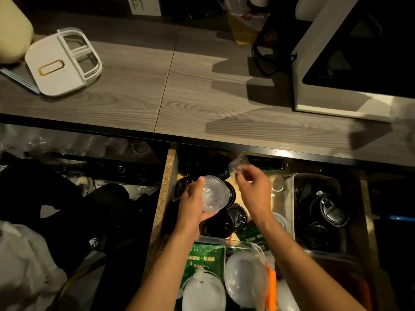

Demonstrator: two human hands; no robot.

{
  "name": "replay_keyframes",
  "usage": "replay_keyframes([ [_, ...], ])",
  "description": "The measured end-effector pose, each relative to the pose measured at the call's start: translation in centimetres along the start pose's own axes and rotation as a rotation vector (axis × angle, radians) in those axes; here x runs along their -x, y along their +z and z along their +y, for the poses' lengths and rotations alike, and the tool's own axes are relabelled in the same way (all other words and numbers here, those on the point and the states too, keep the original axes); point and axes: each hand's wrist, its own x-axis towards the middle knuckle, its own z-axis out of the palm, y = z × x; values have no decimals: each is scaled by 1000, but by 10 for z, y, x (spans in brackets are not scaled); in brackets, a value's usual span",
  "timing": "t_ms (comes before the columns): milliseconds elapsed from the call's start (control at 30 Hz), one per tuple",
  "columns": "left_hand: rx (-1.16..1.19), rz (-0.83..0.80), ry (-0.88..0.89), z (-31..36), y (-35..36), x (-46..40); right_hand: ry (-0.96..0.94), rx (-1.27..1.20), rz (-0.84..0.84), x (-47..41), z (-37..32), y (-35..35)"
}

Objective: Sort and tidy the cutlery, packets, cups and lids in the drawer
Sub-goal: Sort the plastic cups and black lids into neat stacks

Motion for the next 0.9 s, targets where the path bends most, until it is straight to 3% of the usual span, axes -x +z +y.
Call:
replay_keyframes([
  [133, -74, -24, -26, -2, 21, 9, -272, 29, 72, 32, -12, -42],
  [233, -83, -122, -39, -5, 38, 16, -453, 93, 10, 46, -8, -57],
  [500, -92, -240, -51, -16, 67, 36, -553, 313, -280, 54, 25, -82],
  [600, -171, -243, -27, -22, 73, 41, -511, 241, -383, 56, 32, -93],
  [667, -168, -228, -33, -25, 75, 42, -380, 75, -421, 58, 34, -99],
  [800, -107, -244, -29, -27, 82, 41, -72, -380, -88, 59, 24, -104],
  [900, -128, -277, -38, -28, 90, 41, 234, -499, -106, 44, 19, -93],
])
